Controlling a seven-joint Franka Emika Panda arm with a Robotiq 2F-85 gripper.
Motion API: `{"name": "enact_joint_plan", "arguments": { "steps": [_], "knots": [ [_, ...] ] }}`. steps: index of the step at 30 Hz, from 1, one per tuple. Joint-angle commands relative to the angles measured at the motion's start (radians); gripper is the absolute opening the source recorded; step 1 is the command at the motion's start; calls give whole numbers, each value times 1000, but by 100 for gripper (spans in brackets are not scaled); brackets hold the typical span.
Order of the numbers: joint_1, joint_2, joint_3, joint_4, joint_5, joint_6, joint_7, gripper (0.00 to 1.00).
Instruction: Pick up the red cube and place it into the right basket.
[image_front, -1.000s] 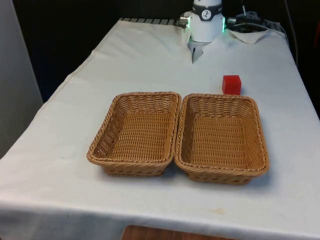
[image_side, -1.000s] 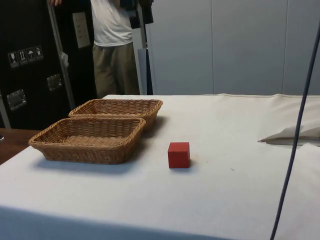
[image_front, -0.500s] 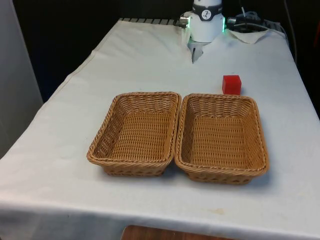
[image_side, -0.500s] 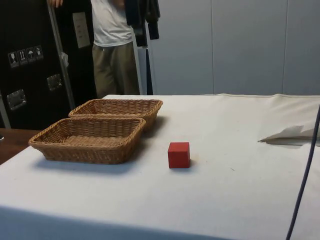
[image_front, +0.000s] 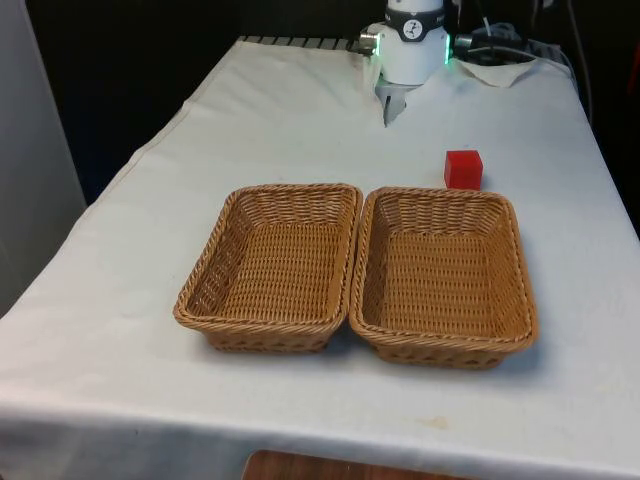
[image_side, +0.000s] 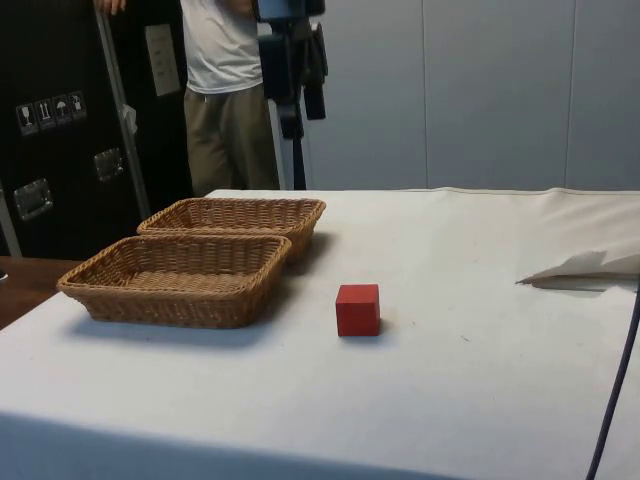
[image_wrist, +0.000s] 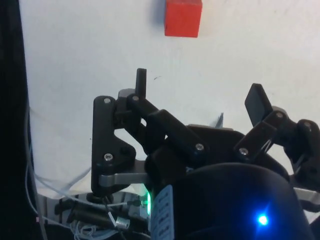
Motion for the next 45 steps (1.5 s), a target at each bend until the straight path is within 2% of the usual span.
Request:
{"name": "enact_joint_plan", "arguments": {
  "steps": [1, 6, 7, 16, 17, 18, 22, 25, 26, 27, 34, 35, 38, 42, 43, 44, 45],
  "knots": [
    [1, -8, 3, -23, -1, 29, 6, 100],
    [0, -20, 9, -94, -1, 99, -4, 100],
    [0, -13, 9, -86, 0, 85, -5, 100],
    [1, -14, 15, -188, 2, 219, -19, 100],
    [0, -18, 14, -179, 0, 195, -19, 100],
    [1, -10, 15, -194, 2, 230, -19, 100],
    [1, 5, 16, -224, 4, 281, -22, 100],
    [-4, 22, 12, -250, 8, 329, -33, 100],
    [-3, 22, 15, -242, 0, 312, -24, 100],
    [-5, 23, 10, -258, 8, 340, -36, 100],
    [-24, 24, -4, -322, 17, 416, -73, 100],
    [-25, 28, 0, -312, 2, 398, -58, 100],
    [-27, 33, -16, -348, 35, 460, -102, 100],
    [-29, 56, -18, -360, 52, 498, -120, 100],
    [-36, 50, -17, -359, 33, 485, -109, 100],
    [-30, 70, -16, -361, 59, 514, -124, 100],
    [-30, 79, -13, -361, 61, 522, -124, 100]
  ]
}}
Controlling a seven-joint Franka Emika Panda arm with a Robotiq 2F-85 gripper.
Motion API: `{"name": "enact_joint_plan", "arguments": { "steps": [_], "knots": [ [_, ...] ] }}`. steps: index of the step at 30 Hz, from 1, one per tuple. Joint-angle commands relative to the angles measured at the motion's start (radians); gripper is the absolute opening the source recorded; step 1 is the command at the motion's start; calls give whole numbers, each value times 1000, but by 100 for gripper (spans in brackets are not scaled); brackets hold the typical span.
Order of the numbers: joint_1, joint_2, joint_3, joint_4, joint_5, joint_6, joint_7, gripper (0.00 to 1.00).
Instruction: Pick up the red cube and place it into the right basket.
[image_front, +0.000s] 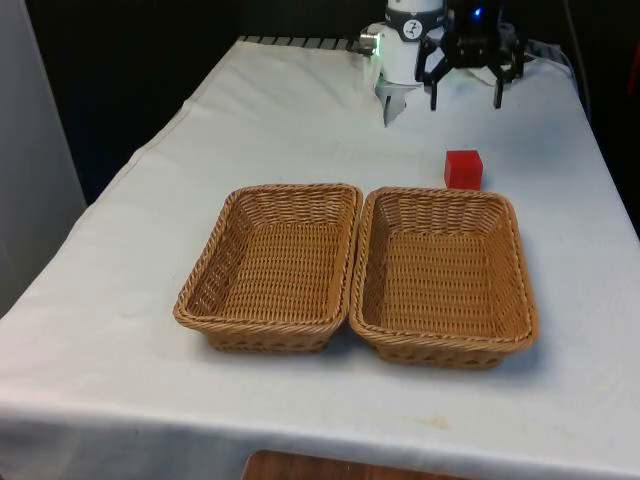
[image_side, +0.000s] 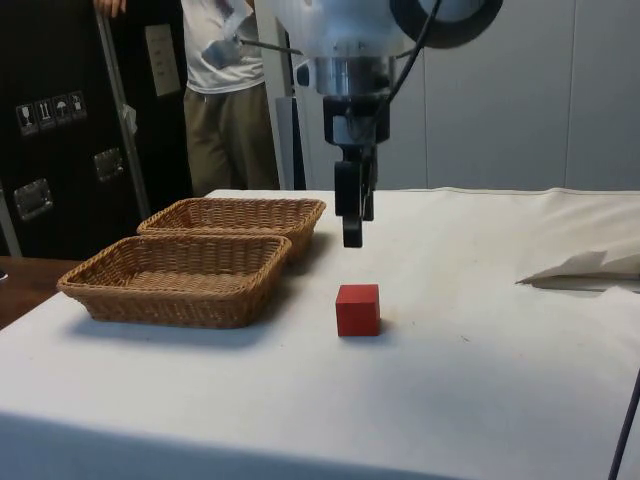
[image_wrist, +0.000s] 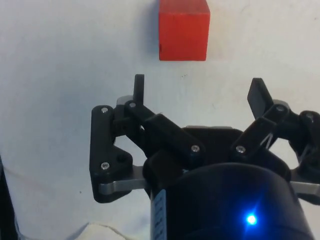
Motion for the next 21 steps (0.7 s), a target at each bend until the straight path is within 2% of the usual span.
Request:
{"name": "enact_joint_plan", "arguments": {
  "steps": [1, 5, 6, 8, 14, 15, 16, 21],
  "knots": [
    [6, 11, 2, -1, 17, 18, -6, 100],
    [5, 44, 11, 1, 21, 49, -1, 100],
    [0, 36, 9, 2, 6, 36, 1, 100],
    [5, 65, 19, 3, 21, 68, 7, 100],
    [3, 98, 39, 6, 16, 98, 29, 100],
    [0, 90, 37, 5, 7, 87, 28, 100],
    [3, 104, 41, 6, 16, 102, 31, 100],
    [1, 138, 44, 10, 15, 125, 37, 100]
  ]
}}
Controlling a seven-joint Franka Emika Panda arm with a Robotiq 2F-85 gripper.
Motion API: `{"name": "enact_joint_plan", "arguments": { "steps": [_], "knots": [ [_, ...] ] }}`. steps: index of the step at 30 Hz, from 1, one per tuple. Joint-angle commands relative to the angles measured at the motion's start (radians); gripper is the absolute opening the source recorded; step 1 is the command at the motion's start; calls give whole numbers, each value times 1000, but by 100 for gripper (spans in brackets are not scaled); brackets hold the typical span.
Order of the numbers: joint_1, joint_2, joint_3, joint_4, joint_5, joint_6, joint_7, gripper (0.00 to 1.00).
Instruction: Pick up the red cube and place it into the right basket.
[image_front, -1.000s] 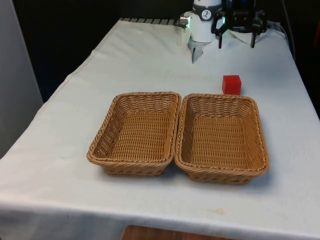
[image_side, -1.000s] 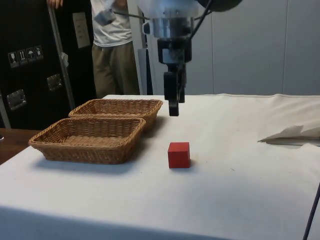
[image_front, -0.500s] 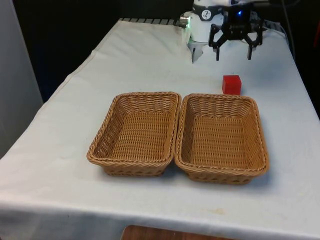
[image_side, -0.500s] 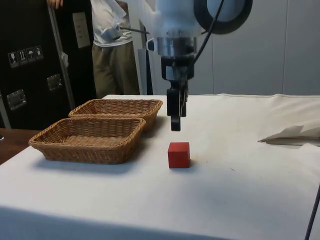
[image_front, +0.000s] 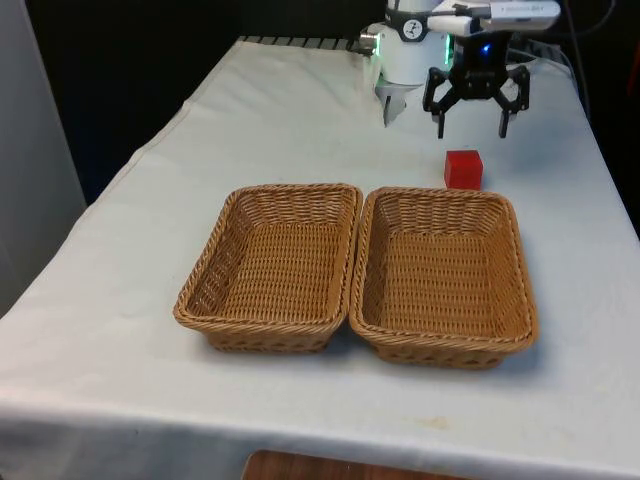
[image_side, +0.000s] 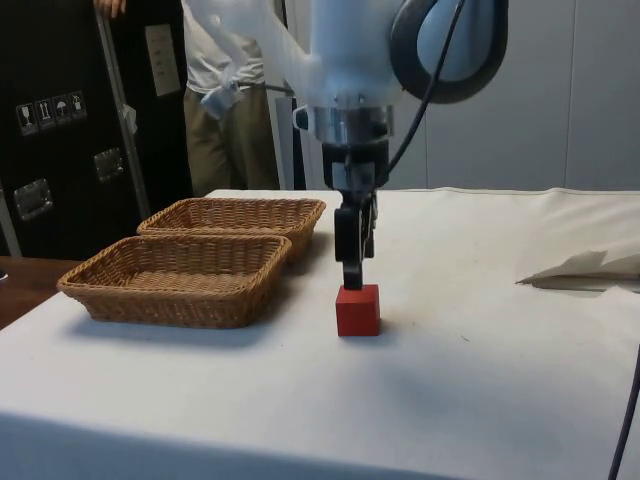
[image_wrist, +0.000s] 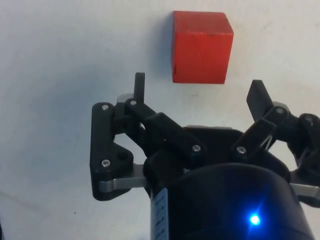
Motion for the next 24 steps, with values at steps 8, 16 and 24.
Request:
{"name": "enact_joint_plan", "arguments": {
  "steps": [8, 16, 24],
  "knots": [
    [-4, 69, -2, 11, 3, 52, 2, 100],
    [-10, 102, 5, 16, 14, 79, -4, 100],
    [-12, 181, 9, 43, 14, 118, 3, 100]
  ]
}}
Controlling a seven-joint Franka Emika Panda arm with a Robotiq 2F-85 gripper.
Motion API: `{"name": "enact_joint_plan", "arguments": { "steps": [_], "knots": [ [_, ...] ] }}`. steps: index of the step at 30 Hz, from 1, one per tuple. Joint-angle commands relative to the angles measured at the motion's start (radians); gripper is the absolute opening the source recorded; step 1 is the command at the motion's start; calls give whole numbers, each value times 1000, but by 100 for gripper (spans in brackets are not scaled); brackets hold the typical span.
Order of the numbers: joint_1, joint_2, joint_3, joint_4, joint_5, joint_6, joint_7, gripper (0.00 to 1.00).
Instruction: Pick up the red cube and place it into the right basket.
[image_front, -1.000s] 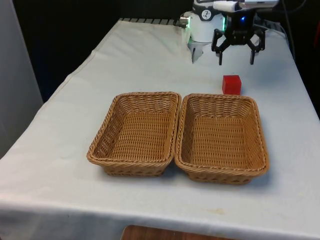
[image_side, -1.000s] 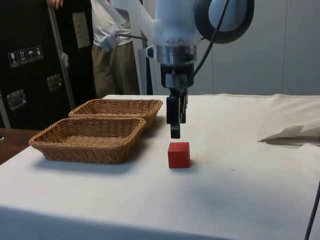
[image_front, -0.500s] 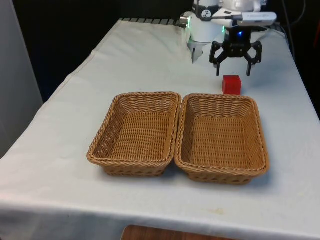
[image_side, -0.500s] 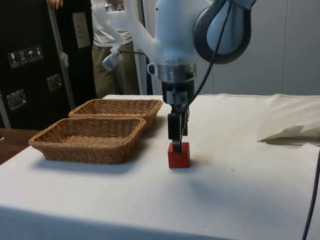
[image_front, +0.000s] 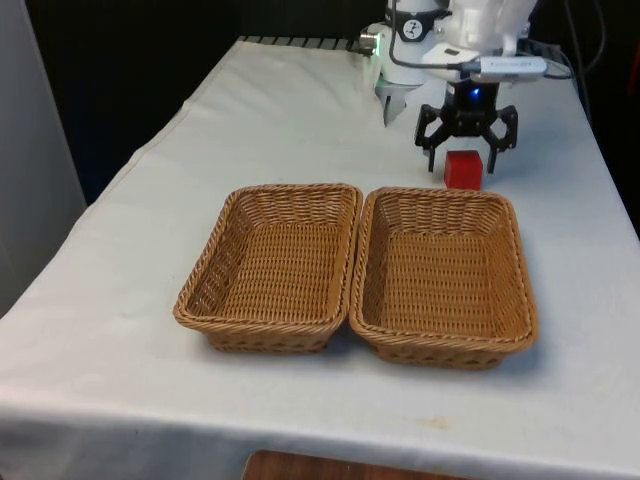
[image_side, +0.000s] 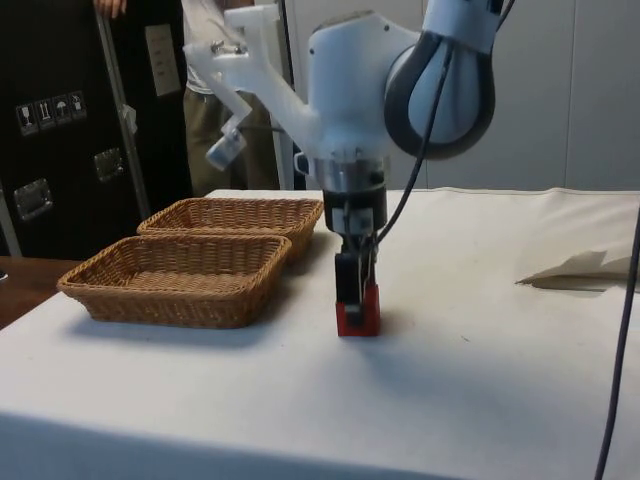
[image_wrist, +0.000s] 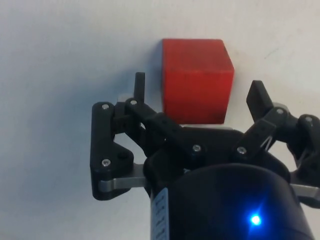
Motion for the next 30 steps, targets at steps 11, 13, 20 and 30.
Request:
{"name": "enact_joint_plan", "arguments": {
  "steps": [11, 13, 20, 30],
  "knots": [
    [-6, 51, 8, 19, 10, 39, 1, 63],
    [-6, 54, 8, 20, 10, 39, 1, 29],
    [-7, 57, 9, 22, 10, 41, 1, 2],
    [2, 2, -4, 4, -2, 7, 11, 2]
  ]
}}
